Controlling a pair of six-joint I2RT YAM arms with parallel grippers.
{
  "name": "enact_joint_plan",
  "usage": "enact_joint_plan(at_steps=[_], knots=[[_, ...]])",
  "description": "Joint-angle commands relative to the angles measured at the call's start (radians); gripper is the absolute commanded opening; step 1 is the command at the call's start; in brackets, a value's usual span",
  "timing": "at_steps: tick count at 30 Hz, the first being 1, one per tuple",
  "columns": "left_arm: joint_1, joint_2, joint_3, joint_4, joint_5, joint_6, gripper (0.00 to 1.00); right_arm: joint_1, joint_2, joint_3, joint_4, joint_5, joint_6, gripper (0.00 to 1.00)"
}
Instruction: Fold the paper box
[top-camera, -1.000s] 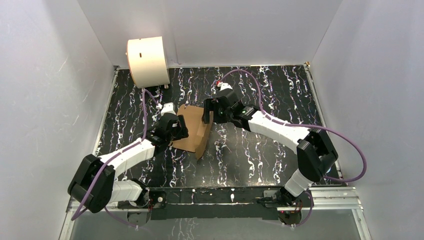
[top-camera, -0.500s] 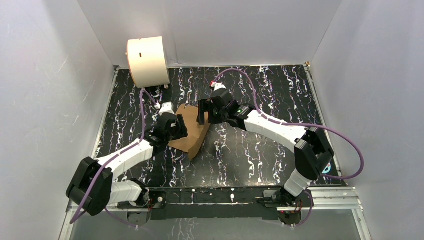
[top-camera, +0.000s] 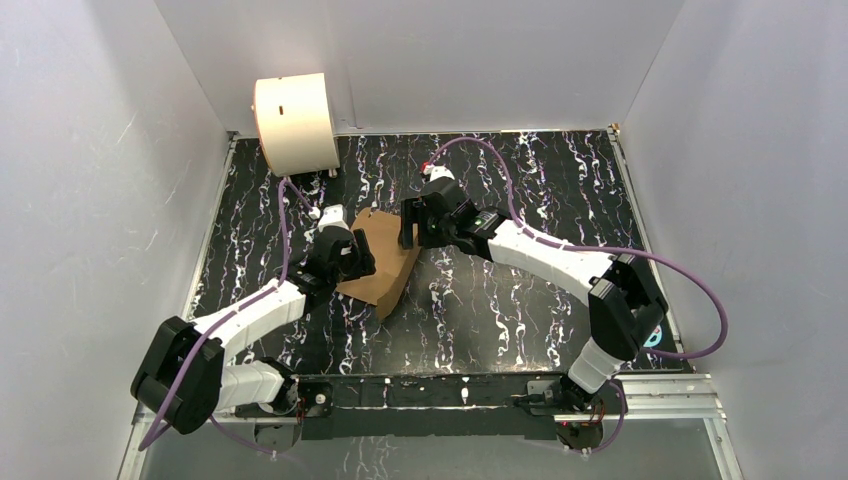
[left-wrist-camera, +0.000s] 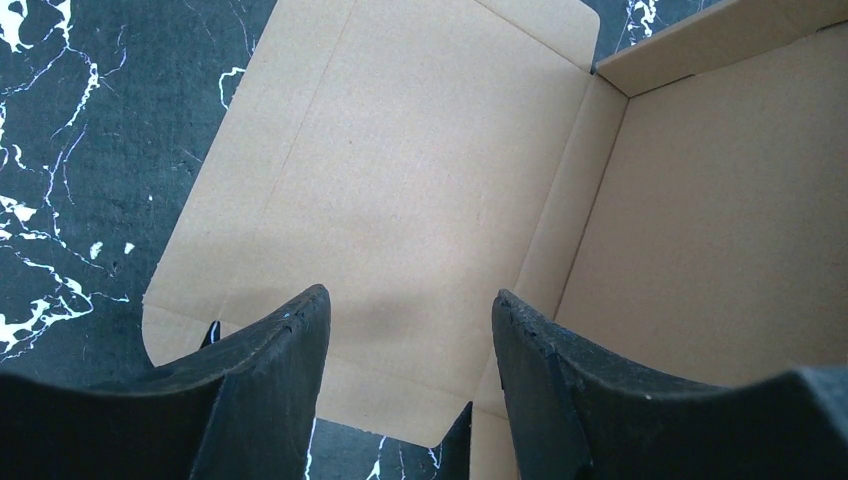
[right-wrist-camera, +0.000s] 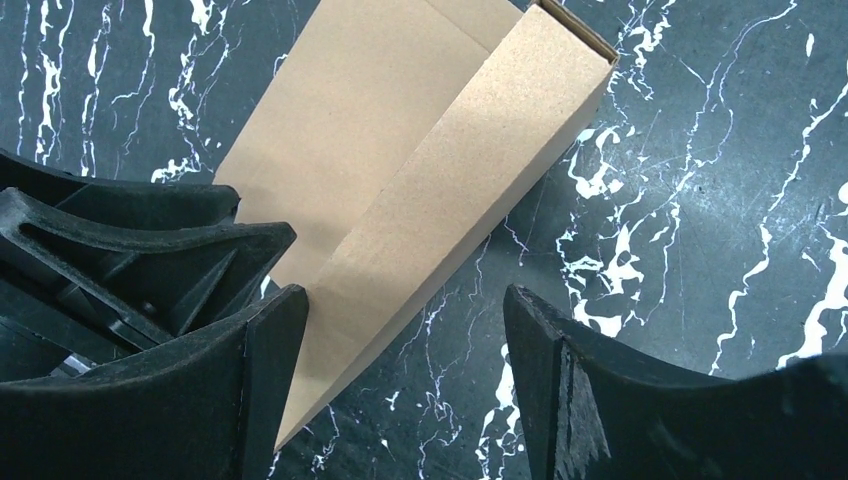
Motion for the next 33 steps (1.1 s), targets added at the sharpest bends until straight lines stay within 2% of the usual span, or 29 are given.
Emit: enact_joint_plan(at_steps=[1,11,13,18,24,30,33], knots=[[0.008,-0.033,-0.005,-0.019,0.002,0.001,0.59,0.005,0.027,0.067,0.046,-0.005,0.010,0.80],[0.008,-0.029,-0.007,-0.013,0.011,-0.002,0.59,0.012,0.062,0.097,0.041,0.022,0.023,0.83],[0.008,-0.035,-0.006,-0.015,0.015,-0.002,0.59,0.013,0.063,0.093,0.040,0.033,0.014,0.80],[0.008,-0.071,-0.006,-0.031,0.011,-0.001,0.59,0.012,0.063,0.113,0.021,0.021,-0.054,0.60],[0.007,-0.125,-0.008,-0.049,0.035,-0.007,0.59,-0.008,0.064,0.162,-0.031,-0.060,-0.231,0.48],[0.007,-0.160,-0.031,-0.021,0.118,-0.013,0.59,-0.042,0.092,0.203,-0.035,-0.211,-0.421,0.44],[0.008,-0.168,-0.049,0.001,0.176,-0.004,0.59,-0.053,0.098,0.220,-0.045,-0.265,-0.485,0.48]])
